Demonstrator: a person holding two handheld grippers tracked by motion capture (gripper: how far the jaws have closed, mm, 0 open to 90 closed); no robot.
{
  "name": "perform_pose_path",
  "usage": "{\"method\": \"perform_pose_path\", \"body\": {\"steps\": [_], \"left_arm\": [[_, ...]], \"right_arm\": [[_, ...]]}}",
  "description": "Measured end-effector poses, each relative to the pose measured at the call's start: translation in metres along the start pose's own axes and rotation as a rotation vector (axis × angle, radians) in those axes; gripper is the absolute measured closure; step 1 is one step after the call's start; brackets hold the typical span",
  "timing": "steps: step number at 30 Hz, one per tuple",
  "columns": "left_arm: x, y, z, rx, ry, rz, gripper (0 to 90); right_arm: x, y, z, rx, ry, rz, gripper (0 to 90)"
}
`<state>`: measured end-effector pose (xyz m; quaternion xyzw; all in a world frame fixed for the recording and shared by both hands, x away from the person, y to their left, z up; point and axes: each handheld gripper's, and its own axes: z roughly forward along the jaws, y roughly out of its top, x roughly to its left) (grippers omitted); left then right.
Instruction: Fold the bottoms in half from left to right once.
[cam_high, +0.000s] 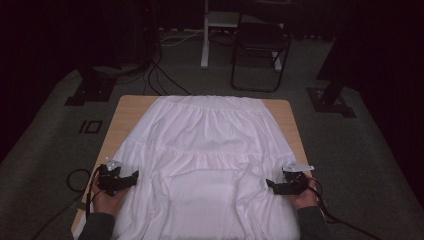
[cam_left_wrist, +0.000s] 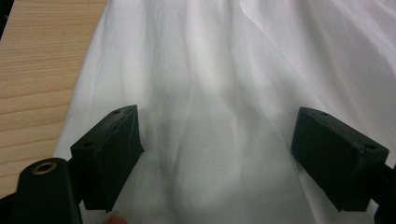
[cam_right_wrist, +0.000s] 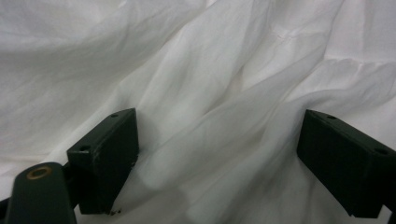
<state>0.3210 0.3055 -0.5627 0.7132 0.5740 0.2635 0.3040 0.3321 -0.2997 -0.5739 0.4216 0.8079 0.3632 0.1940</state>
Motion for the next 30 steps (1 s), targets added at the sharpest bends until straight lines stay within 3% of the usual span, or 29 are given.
{"method": "perform_pose_path", "body": {"steps": [12, 15, 20, 22, 25, 30], "left_arm": [[-0.001, 0.001, -0.001, 0.003, 0.003, -0.004, 16.6], [-0.002, 0.001, -0.004, 0.003, -0.004, 0.009, 28.5], [-0.003, 0.007, -0.021, -0.022, -0.028, 0.005, 30.2], [-0.002, 0.009, -0.032, -0.032, 0.001, 0.024, 29.5], [0.006, 0.007, -0.043, -0.028, 0.064, 0.039, 27.4], [0.03, -0.009, -0.047, 0.018, 0.047, -0.03, 21.2]], "right_arm": [[0.0, 0.0, 0.0, -0.003, -0.002, 0.003, 13.1], [0.0, 0.0, 0.0, -0.003, -0.003, 0.006, 13.1], [0.0, 0.0, 0.0, -0.003, -0.003, 0.005, 13.1], [0.0, 0.0, 0.0, -0.003, -0.003, 0.006, 13.1], [0.0, 0.0, 0.0, -0.003, -0.003, 0.006, 13.1], [0.0, 0.0, 0.0, -0.003, -0.003, 0.006, 13.1]]}}
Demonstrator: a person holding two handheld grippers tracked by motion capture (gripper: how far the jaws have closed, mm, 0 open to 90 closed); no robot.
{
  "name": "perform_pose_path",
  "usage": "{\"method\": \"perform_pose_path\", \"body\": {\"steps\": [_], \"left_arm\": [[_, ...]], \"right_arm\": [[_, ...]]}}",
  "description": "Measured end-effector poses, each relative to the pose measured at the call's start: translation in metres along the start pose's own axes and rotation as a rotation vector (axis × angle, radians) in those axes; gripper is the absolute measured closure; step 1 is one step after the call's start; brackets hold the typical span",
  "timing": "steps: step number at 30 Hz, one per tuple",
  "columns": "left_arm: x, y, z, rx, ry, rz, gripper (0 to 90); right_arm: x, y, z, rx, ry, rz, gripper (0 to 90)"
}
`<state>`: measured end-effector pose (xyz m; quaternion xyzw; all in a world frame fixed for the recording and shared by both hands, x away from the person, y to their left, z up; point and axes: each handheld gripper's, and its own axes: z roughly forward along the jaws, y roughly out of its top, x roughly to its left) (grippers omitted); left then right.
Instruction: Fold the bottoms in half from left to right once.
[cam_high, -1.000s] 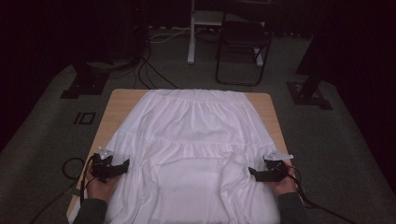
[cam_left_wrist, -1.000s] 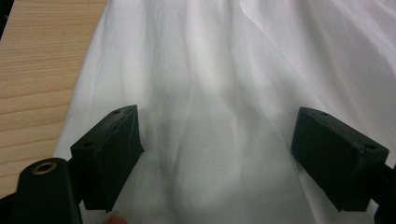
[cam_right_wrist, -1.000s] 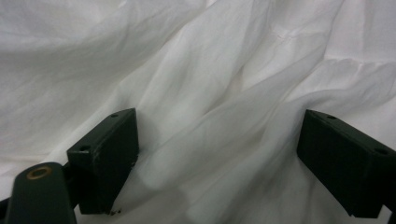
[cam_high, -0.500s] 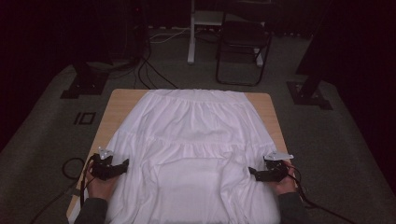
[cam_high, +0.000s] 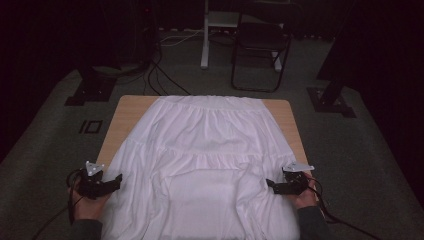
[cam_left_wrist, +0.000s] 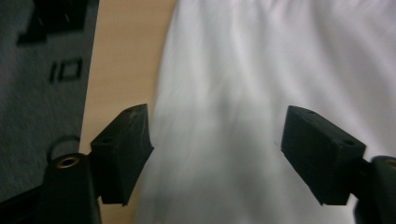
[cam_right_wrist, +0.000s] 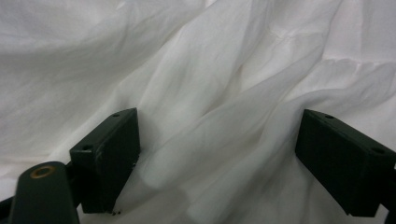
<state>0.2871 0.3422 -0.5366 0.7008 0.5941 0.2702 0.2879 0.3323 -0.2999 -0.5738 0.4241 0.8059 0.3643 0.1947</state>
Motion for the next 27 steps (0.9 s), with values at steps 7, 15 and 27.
{"method": "perform_pose_path", "body": {"steps": [7, 15, 27], "left_arm": [[0.015, -0.014, 0.01, 0.029, -0.048, -0.052, 19.4], [0.014, -0.019, 0.014, 0.025, -0.002, -0.023, 19.2], [-0.002, -0.032, 0.002, 0.014, -0.08, 0.053, 18.4]], "right_arm": [[0.0, 0.0, 0.0, 0.0, 0.0, 0.0, 13.1], [0.0, 0.0, 0.0, 0.0, 0.001, 0.0, 13.0], [0.0, 0.0, 0.0, 0.001, 0.001, 0.0, 13.0]]}}
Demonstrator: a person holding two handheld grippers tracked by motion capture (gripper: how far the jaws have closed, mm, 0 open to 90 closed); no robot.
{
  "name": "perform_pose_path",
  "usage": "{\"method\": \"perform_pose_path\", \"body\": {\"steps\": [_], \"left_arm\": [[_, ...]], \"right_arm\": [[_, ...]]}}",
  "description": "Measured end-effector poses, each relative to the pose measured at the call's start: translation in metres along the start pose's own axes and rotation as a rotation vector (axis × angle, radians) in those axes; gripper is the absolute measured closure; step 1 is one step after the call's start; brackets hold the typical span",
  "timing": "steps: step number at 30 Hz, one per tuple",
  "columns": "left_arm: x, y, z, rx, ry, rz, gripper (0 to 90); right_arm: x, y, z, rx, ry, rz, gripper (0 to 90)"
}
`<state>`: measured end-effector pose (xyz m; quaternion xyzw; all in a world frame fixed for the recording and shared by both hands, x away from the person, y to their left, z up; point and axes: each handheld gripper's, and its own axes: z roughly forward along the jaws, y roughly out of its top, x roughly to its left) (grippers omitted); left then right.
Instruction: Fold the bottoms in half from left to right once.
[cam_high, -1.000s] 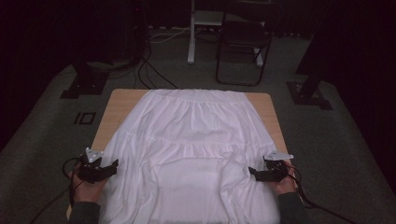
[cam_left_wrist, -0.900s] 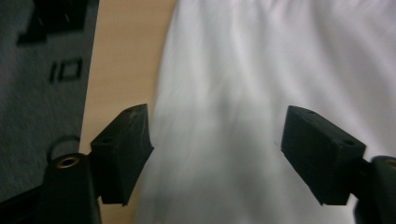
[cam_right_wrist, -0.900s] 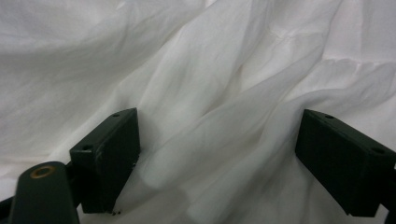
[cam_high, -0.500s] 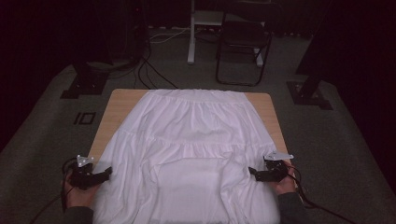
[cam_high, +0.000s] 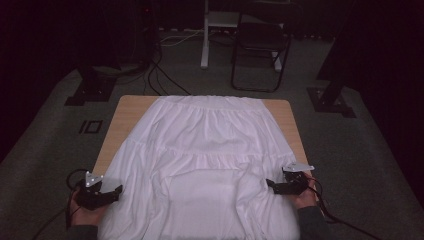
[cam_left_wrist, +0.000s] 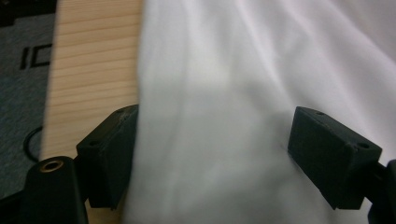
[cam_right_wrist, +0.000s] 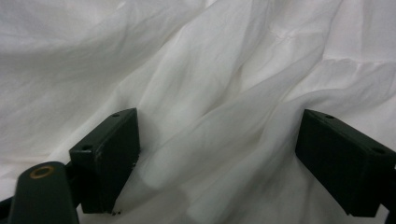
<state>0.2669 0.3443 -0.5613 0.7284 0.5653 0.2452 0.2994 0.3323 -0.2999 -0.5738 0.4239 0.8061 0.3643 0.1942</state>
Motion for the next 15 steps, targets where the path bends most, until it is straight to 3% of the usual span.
{"method": "perform_pose_path", "body": {"steps": [6, 12, 13, 14, 15], "left_arm": [[-0.006, 0.003, -0.001, 0.021, -0.005, 0.008, 20.1], [-0.013, 0.01, 0.0, 0.012, -0.053, 0.031, 66.7], [-0.013, 0.01, 0.0, 0.012, -0.053, 0.031, 73.6], [-0.016, 0.012, 0.001, 0.015, -0.066, 0.045, 73.6], [-0.018, 0.013, 0.001, 0.015, -0.052, 0.059, 82.7]], "right_arm": [[0.0, 0.0, 0.0, 0.0, 0.0, 0.0, 13.0], [0.0, 0.0, 0.0, 0.0, 0.001, 0.0, 13.0], [0.0, 0.0, 0.0, 0.0, 0.001, 0.0, 13.0], [0.0, 0.0, 0.0, 0.0, 0.001, 0.0, 13.0], [0.0, 0.0, 0.0, 0.0, 0.001, 0.0, 13.0]]}}
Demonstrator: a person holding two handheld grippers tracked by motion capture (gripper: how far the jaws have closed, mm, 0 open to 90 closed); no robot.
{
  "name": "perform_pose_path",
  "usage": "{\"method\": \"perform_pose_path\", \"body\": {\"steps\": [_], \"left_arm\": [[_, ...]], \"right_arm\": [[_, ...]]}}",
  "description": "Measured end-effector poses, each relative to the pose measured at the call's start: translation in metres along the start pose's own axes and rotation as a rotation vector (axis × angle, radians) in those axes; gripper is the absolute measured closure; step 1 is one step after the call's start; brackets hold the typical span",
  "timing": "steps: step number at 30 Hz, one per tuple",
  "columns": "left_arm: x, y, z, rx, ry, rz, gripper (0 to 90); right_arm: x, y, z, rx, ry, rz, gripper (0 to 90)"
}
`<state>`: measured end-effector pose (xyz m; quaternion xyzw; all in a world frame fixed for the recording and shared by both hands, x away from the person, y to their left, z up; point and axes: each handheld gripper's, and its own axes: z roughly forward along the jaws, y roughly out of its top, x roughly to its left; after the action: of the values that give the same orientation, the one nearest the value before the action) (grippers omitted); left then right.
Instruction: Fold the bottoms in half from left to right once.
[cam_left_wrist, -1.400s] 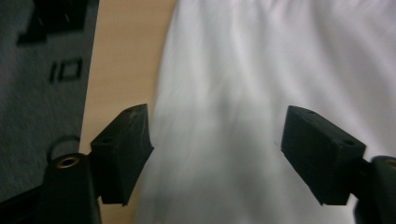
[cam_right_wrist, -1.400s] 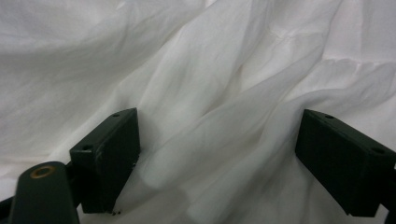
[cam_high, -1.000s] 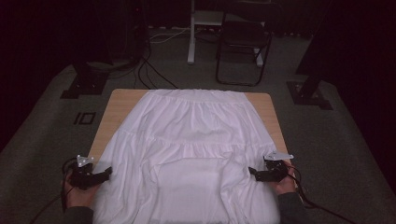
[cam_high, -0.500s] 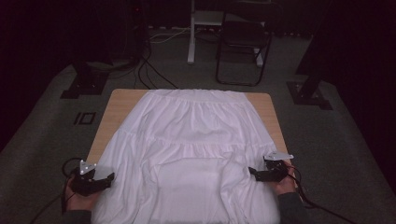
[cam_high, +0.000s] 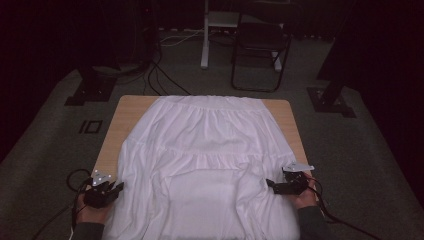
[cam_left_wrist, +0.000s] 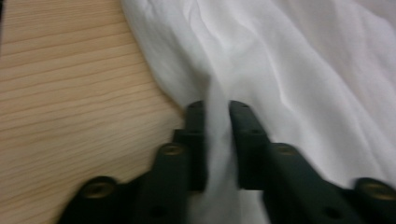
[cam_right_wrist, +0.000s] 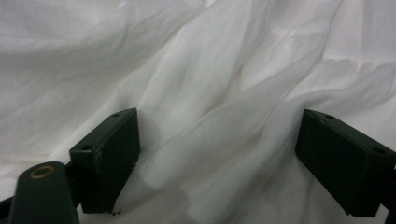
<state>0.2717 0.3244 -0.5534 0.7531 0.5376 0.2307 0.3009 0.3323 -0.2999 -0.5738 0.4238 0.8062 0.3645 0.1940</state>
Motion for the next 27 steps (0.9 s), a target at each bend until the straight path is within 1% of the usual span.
{"method": "perform_pose_path", "body": {"steps": [2, 3, 4, 5, 6, 7, 8, 9, 10, 11, 12, 13, 15, 16, 17, 18, 21, 22, 24, 25, 27], "left_arm": [[-0.003, 0.003, 0.0, 0.016, 0.029, 0.03, 84.8], [-0.004, 0.004, 0.001, 0.019, 0.041, 0.036, 85.3], [-0.004, 0.004, 0.001, 0.019, 0.041, 0.036, 85.4], [-0.004, 0.007, 0.002, 0.021, 0.038, 0.029, 85.5], [-0.005, 0.008, 0.002, 0.016, 0.038, 0.028, 85.6], [-0.006, 0.01, 0.001, 0.007, 0.042, 0.035, 85.6], [-0.006, 0.012, 0.0, 0.001, 0.046, 0.042, 85.6], [-0.007, 0.013, 0.0, -0.008, 0.051, 0.044, 85.6], [-0.007, 0.015, -0.001, -0.014, 0.057, 0.047, 85.6], [-0.006, 0.017, -0.001, -0.018, 0.061, 0.049, 85.6], [-0.005, 0.018, -0.001, -0.024, 0.065, 0.049, 85.6], [-0.003, 0.02, -0.002, -0.026, 0.072, 0.05, 85.6], [0.001, 0.023, -0.003, -0.035, 0.092, 0.045, 85.6], [0.001, 0.023, -0.003, -0.035, 0.092, 0.045, 85.6], [0.001, 0.023, -0.003, -0.035, 0.092, 0.045, 85.6], [0.011, 0.028, -0.006, -0.056, 0.124, 0.028, 85.6], [0.018, 0.032, -0.009, -0.071, 0.154, 0.026, 85.7], [0.02, 0.033, -0.01, -0.073, 0.166, 0.031, 85.7], [0.025, 0.036, -0.009, -0.073, 0.196, 0.042, 85.8], [0.028, 0.037, -0.01, -0.068, 0.213, 0.052, 85.9], [0.036, 0.039, -0.01, -0.063, 0.248, 0.056, 85.9]], "right_arm": [[0.0, 0.0, 0.0, 0.0, 0.0, 0.0, 13.1], [0.0, 0.0, 0.0, 0.0, -0.001, 0.0, 13.8], [0.0, 0.0, 0.0, -0.003, -0.001, 0.002, 18.1], [0.001, 0.0, -0.001, -0.015, 0.001, 0.006, 26.7], [0.001, 0.0, -0.003, -0.027, 0.014, 0.007, 36.8], [0.0, 0.001, -0.005, -0.032, 0.034, 0.007, 43.2], [0.0, 0.002, -0.01, -0.041, 0.025, 0.005, 43.9], [-0.001, 0.004, -0.017, -0.065, 0.0, 0.01, 44.4], [-0.004, 0.005, -0.025, -0.093, -0.017, 0.027, 44.3], [-0.008, 0.005, -0.033, -0.114, -0.042, 0.053, 42.3], [-0.013, 0.005, -0.04, -0.125, -0.072, 0.078, 38.5], [-0.017, 0.003, -0.046, -0.119, -0.103, 0.091, 36.1], [-0.022, -0.004, -0.052, -0.091, -0.163, 0.098, 31.3], [-0.022, -0.004, -0.052, -0.091, -0.163, 0.098, 31.3], [-0.024, -0.009, -0.054, -0.075, -0.178, 0.102, 31.3], [-0.027, -0.02, -0.053, -0.046, -0.176, 0.119, 28.5], [-0.028, -0.025, -0.047, -0.01, -0.17, 0.126, 24.0], [-0.027, -0.024, -0.045, 0.004, -0.168, 0.119, 23.1], [-0.024, -0.024, -0.039, 0.045, -0.171, 0.096, 23.3], [-0.023, -0.024, -0.037, 0.05, -0.163, 0.093, 24.9], [-0.024, -0.024, -0.036, 0.044, -0.124, 0.108, 29.3]]}}
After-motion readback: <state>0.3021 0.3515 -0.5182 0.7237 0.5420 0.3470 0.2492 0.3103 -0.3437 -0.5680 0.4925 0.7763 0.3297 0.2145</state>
